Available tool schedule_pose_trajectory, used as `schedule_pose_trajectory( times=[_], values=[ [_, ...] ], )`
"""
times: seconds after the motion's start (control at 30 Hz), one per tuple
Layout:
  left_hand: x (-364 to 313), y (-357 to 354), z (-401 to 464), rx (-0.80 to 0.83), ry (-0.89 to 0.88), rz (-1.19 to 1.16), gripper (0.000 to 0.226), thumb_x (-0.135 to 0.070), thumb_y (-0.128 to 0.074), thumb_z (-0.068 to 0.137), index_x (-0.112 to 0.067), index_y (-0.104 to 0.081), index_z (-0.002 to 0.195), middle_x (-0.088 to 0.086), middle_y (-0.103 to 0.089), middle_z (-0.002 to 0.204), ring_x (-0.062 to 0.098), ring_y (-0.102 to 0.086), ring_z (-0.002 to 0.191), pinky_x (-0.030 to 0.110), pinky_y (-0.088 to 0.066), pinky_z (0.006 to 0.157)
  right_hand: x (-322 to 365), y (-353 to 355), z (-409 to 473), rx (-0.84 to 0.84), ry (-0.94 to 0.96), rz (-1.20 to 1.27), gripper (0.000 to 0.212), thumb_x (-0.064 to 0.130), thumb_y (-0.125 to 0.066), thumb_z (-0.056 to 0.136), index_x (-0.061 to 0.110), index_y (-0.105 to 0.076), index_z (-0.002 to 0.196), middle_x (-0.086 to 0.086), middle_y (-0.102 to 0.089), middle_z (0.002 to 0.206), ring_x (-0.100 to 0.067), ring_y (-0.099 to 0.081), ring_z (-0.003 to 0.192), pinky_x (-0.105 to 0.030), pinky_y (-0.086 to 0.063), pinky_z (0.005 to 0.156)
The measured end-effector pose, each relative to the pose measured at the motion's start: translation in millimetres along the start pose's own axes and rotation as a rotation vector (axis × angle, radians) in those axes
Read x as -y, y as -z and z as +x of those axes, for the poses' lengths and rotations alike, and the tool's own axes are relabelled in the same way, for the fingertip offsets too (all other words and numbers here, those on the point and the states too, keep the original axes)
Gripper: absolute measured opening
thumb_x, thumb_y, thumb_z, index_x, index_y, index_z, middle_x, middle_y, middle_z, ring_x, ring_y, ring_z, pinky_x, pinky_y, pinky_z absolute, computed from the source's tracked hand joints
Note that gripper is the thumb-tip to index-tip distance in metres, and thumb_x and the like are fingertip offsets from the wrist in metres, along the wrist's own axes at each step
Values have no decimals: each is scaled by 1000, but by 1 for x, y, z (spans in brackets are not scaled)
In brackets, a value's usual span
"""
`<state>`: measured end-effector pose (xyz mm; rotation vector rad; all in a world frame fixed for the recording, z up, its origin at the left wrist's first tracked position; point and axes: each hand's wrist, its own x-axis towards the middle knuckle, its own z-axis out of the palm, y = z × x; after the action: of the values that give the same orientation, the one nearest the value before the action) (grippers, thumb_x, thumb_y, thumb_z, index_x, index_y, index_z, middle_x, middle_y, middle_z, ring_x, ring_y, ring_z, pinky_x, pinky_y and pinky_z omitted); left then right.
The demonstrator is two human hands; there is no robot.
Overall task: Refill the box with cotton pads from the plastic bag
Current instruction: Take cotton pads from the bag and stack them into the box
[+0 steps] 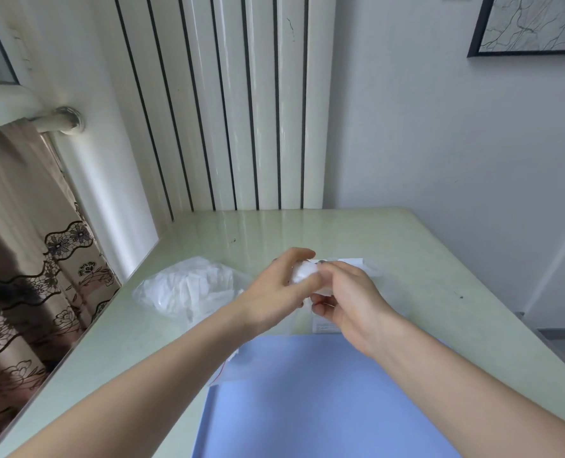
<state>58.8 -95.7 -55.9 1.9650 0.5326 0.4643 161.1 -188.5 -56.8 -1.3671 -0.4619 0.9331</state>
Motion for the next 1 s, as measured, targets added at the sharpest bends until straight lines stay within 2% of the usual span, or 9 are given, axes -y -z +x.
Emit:
schedule_pose_trajectory(
  times=[0.1, 0.17, 0.27, 0.4, 0.47, 0.57, 0.7, 0.87, 1.0],
  values=[
    [2, 9, 0, 47, -129, 259, 50, -41, -80, 78, -30, -58, 121, -12, -62, 111, 3, -59, 102, 18, -48, 80, 6, 7, -2, 123, -52, 9, 31, 25, -43, 103, 9, -69, 111, -10, -76, 96, -19, -69, 78, -29, -54, 66],
    [1, 12, 2, 39, -177, 379, 49, -39, -82, 76, -28, -58, 117, -12, -61, 106, 4, -57, 99, 21, -47, 78, 7, 11, -1, 176, -65, -14, 32, 26, -44, 102, 9, -71, 111, -7, -74, 93, -17, -67, 74, -27, -53, 65],
    [0, 15, 6, 33, -190, 409, 48, -39, -84, 72, -28, -54, 109, -10, -65, 98, 10, -60, 91, 28, -51, 75, 7, 15, 3, 183, -49, -41, 30, 23, -51, 100, 4, -68, 115, -10, -70, 94, -20, -64, 77, -29, -53, 66],
    [-7, 16, 8, 103, -125, 521, 67, -53, -83, 68, -30, -50, 121, -12, -61, 109, 9, -57, 100, 24, -49, 80, 4, 21, 12, 44, -4, -95, 32, 22, -65, 93, 3, -59, 119, -14, -70, 105, -23, -68, 82, -31, -55, 62],
    [-10, 15, 10, 103, -137, 578, 63, -54, -81, 69, -28, -55, 120, -14, -62, 109, 9, -58, 99, 22, -49, 79, 4, 23, 14, 1, 16, -161, 35, 21, -69, 89, 7, -57, 119, -17, -69, 110, -24, -68, 81, -31, -55, 63],
    [-12, 15, 16, 91, -166, 655, 50, -53, -79, 72, -26, -61, 109, -11, -65, 96, 11, -60, 88, 23, -50, 70, 4, 28, 16, 76, -3, -140, 46, 17, -72, 85, 6, -52, 125, -20, -69, 113, -25, -69, 85, -33, -55, 69],
    [-14, 13, 20, 94, -157, 726, 56, -58, -78, 69, -27, -57, 111, -12, -60, 93, 11, -58, 87, 26, -50, 72, 5, 38, 20, 184, -54, -60, 65, 9, -78, 74, 4, -50, 133, -20, -70, 117, -28, -72, 101, -34, -58, 76],
    [-16, 4, 29, 95, -216, 785, 34, -51, -75, 75, -26, -55, 87, -8, -60, 73, 15, -57, 70, 32, -47, 60, 7, 40, 19, 203, -32, -102, 45, 3, -79, 75, 1, -60, 116, -11, -72, 90, -22, -69, 84, -38, -58, 87],
    [-15, 0, 38, 102, -199, 782, 48, -49, -72, 75, -30, -55, 116, -5, -65, 93, 18, -59, 89, 37, -53, 75, 17, 46, 19, 289, -77, -58, 18, 2, -66, 86, 5, -74, 102, -10, -72, 95, -22, -68, 91, -40, -56, 95]
  ],
)
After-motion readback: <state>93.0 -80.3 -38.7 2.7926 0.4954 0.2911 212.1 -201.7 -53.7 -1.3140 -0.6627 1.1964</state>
